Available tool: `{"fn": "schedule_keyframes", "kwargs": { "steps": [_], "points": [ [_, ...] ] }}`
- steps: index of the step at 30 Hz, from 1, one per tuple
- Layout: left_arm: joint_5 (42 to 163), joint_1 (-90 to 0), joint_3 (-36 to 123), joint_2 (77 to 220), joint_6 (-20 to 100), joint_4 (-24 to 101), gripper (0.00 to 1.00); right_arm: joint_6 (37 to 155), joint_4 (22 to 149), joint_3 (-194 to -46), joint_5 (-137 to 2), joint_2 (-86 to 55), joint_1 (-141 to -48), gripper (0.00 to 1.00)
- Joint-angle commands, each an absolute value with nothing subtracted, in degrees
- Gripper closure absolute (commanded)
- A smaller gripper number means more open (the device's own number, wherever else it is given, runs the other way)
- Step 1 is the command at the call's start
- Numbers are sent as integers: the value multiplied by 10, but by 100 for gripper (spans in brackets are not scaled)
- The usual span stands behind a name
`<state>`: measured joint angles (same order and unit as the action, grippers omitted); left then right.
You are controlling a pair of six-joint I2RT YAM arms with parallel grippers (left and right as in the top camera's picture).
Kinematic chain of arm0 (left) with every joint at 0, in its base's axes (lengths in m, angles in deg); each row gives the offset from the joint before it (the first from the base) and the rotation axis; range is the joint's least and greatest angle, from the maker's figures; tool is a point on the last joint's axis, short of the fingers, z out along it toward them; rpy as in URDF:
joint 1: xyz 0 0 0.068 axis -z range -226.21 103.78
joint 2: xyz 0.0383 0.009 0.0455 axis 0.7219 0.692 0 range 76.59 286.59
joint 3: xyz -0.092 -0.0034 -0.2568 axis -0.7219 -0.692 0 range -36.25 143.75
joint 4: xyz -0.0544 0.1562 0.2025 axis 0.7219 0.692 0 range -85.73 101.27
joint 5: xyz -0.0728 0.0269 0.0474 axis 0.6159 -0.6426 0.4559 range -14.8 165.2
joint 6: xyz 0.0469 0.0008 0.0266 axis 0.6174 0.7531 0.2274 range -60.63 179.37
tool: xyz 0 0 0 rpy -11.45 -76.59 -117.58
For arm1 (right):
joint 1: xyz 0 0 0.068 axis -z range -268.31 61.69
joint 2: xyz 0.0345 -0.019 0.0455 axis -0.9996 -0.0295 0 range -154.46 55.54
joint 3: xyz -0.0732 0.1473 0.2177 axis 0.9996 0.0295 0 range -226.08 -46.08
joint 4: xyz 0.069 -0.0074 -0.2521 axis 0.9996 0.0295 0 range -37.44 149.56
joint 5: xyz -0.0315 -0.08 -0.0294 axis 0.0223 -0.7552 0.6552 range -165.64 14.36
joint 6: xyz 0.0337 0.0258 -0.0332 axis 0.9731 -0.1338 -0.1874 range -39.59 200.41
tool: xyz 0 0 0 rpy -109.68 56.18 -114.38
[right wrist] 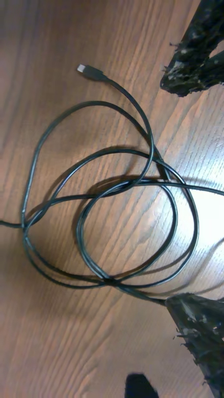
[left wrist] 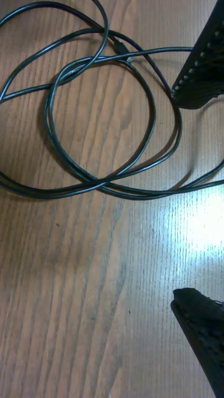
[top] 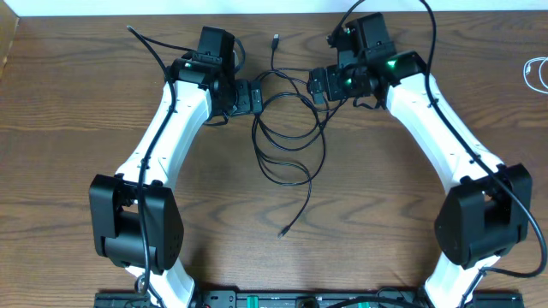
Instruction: Untangle cables
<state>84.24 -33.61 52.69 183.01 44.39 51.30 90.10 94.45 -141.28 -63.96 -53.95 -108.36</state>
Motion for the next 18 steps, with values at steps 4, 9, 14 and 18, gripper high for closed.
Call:
{"fn": "schedule_keyframes", "kwargs": {
  "steps": [4, 9, 14, 18],
  "points": [
    [836, -335, 523, 1835, 445, 513, 2, 906, 939, -1424, -646, -512, -1081, 1],
    [836, -335, 523, 1835, 445, 513, 2, 906, 939, -1424, -646, -511, -1081, 1],
    [836, -335, 523, 1835, 445, 513, 2, 906, 941, -1424, -646, -511, -1081, 1],
    [836, -335, 523, 1835, 445, 513, 2, 906, 941, -1424, -646, -511, -1081, 1]
  ]
}}
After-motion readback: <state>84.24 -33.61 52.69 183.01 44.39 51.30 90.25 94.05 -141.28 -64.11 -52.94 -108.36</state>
